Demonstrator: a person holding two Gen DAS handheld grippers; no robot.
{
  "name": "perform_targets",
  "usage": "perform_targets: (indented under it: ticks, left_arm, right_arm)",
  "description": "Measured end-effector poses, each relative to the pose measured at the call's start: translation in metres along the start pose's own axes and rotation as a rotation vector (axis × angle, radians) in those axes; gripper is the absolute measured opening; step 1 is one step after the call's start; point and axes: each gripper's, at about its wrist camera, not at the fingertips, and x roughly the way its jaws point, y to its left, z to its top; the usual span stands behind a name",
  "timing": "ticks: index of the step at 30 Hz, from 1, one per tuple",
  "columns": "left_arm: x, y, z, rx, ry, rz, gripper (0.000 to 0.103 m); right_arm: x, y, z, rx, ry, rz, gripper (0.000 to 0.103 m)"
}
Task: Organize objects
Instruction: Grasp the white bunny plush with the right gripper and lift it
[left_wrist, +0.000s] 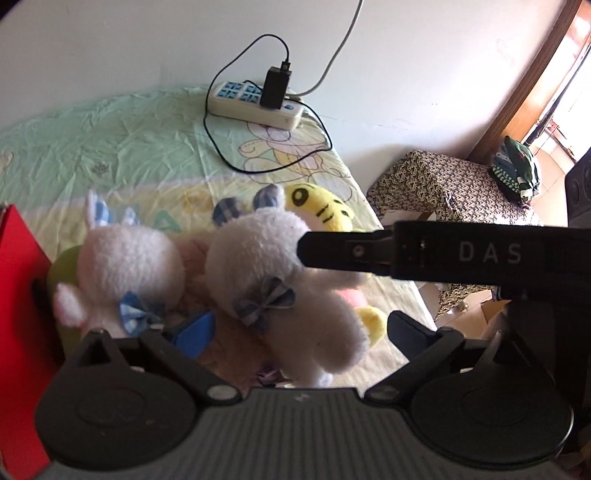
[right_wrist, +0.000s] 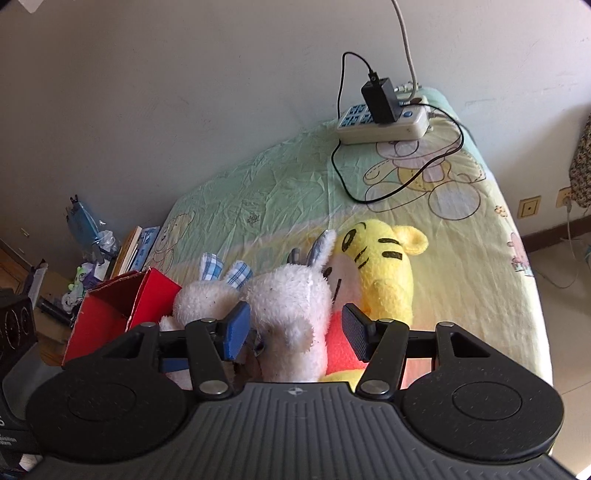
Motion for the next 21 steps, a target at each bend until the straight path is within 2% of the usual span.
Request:
perform_targets:
  ticks: [1,3,6,12,16,21]
  left_arm:
    - [0.008,-0.001,0.001,-0.018,0.009,-0.009,0.095]
    - [0.020,0.004,0.005,-0.050,0.036,-0.029,0.081]
    - [0.029,0.013,0.005,-0.099,0.045,-0.064,0.079]
    - [0.029,0.018,0.007,-0.097,0.041,-0.082,0.073]
    - [0.017,0.018,0.006,-0.089,0.027,-0.080,0.069]
    - [-0.005,0.008,0.005,-0.056,-0.030,-0.067,0.068]
  right_arm:
    - [0.004,-0.001,0.001,0.005,0.015,0.005,0.058]
    - [0.011,-0.004,0.001,0.013,0.045,0.023,0.058]
    - [0.019,-0.009,0.002,0.034,0.081,0.058,0.053]
    - [0.023,-0.014,0.004,0.056,0.104,0.101,0.043]
    - [0.018,-0.014,0.006,0.058,0.095,0.119,0.040]
    - [0.002,-0.003,0.006,0.027,0.046,0.145,0.039]
